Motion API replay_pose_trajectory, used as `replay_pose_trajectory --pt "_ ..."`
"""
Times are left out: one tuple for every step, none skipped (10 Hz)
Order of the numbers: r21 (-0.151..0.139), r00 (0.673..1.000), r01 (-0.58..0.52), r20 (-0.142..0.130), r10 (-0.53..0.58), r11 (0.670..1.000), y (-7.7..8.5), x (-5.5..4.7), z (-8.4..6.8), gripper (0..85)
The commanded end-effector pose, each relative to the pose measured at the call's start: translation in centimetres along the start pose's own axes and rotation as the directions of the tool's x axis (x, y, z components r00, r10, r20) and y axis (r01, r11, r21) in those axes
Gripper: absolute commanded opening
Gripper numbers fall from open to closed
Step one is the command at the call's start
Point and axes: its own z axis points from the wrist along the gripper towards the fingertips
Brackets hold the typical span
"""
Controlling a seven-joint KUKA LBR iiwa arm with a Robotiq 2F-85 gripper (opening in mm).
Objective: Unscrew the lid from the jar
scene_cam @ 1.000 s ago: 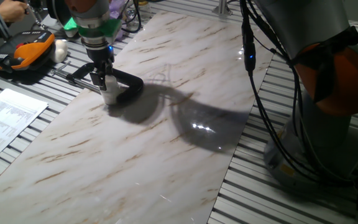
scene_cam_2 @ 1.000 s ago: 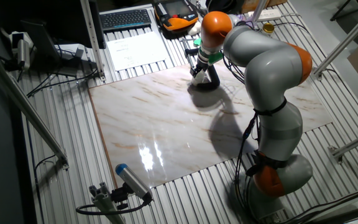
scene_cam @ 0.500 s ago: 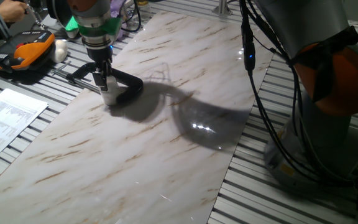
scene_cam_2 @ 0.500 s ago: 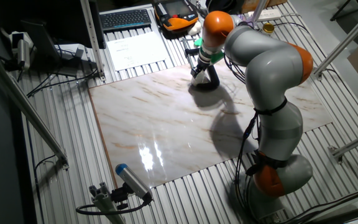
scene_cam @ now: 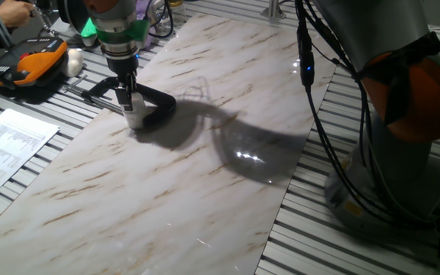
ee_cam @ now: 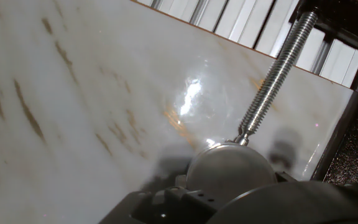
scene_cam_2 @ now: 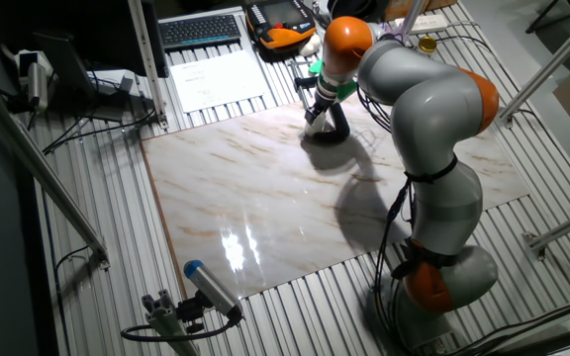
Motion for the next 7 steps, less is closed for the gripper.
replay_pose_trajectory --pt "0.012 1.000 0.000 0.002 0.000 1.000 -0.01 -0.04 -0.07 17.0" --pt "0.010 1.000 0.000 0.007 0.000 1.000 -0.02 -0.04 -0.08 17.0" --pt "0.018 1.000 0.000 0.009 0.000 1.000 0.02 -0.04 -0.11 17.0" --pt "0.022 1.000 0.000 0.012 0.000 1.000 0.03 -0.05 -0.11 17.0" --pt "0.022 1.000 -0.001 0.015 0.000 1.000 0.03 -0.02 -0.08 17.0" --pt "0.021 1.000 -0.001 0.014 0.000 1.000 0.03 -0.01 -0.05 17.0" --pt "0.024 1.000 -0.005 0.015 0.005 1.000 0.03 0.02 -0.02 34.0"
